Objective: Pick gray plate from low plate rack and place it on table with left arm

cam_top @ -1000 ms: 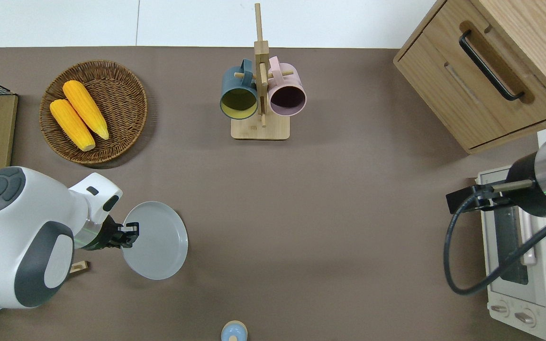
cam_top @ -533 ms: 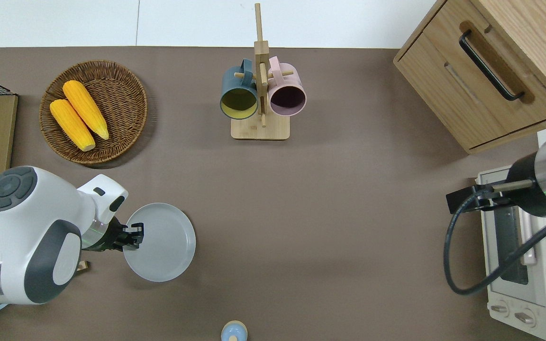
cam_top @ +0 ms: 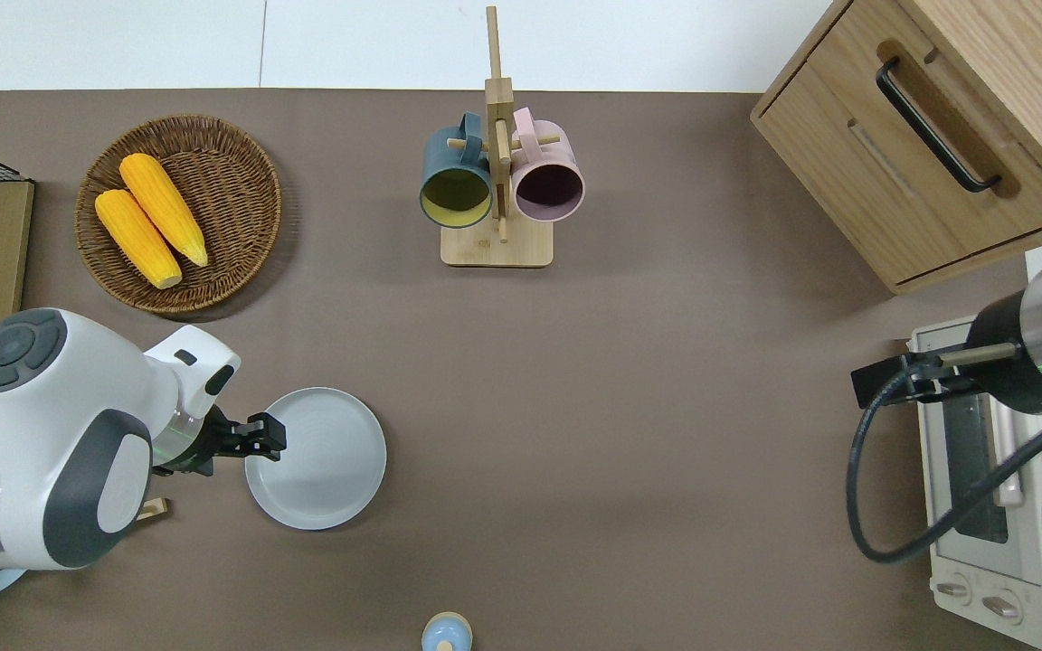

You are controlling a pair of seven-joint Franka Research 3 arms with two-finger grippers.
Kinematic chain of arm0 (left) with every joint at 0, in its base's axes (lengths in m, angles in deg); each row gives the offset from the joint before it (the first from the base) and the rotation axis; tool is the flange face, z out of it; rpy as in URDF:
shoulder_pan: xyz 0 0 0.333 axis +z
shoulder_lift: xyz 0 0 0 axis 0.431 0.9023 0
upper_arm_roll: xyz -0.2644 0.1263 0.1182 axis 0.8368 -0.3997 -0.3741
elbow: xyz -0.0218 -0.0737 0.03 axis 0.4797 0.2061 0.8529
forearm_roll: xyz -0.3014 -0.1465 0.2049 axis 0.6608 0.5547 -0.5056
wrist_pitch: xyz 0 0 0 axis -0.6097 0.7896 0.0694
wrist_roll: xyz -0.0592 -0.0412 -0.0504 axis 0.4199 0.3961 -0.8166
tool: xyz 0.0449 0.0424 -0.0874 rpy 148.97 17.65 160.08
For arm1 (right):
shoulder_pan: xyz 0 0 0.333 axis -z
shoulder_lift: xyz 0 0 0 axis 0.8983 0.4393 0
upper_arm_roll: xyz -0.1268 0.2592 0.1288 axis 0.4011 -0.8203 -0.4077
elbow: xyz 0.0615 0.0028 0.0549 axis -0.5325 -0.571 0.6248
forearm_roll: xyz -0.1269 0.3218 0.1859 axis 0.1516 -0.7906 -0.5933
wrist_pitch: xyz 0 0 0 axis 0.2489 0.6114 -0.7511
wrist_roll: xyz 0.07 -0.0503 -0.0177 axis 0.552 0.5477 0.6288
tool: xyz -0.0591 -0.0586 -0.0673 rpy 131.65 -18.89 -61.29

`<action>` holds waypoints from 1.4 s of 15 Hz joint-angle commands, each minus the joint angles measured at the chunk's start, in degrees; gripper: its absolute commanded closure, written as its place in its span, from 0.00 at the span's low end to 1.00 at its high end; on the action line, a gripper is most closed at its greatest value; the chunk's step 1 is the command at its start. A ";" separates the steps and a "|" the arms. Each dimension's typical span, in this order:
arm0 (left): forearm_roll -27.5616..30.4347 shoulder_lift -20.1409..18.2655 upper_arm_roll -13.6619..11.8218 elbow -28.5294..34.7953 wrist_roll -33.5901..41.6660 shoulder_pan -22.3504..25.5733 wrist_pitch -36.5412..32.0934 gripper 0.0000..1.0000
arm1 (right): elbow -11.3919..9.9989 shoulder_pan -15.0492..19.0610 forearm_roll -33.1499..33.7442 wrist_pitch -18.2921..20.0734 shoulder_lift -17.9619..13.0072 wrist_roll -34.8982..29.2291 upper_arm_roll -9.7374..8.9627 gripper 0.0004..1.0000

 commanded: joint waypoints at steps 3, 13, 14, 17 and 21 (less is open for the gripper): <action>-8.61 -0.09 -0.69 -9.66 -0.40 0.54 -0.45 0.00 | 0.35 0.84 -0.20 0.87 -0.27 0.19 -0.38 0.01; -7.74 0.35 -1.75 -23.29 -0.49 -0.59 -11.42 0.00 | 0.35 0.76 -0.20 0.87 -0.27 0.19 -0.38 0.01; -7.30 0.26 -1.75 -24.87 -0.14 -0.60 -13.00 0.00 | 0.35 0.84 -0.20 0.87 -0.27 0.19 -0.38 0.01; -5.46 0.17 -1.83 -26.81 0.65 -0.60 -14.68 0.00 | 0.35 0.84 -0.20 0.87 -0.27 0.19 -0.38 0.01; -3.69 -0.18 -1.66 -28.22 2.76 -0.51 -17.84 0.00 | 0.35 0.76 -0.20 0.87 -0.27 0.19 -0.38 0.01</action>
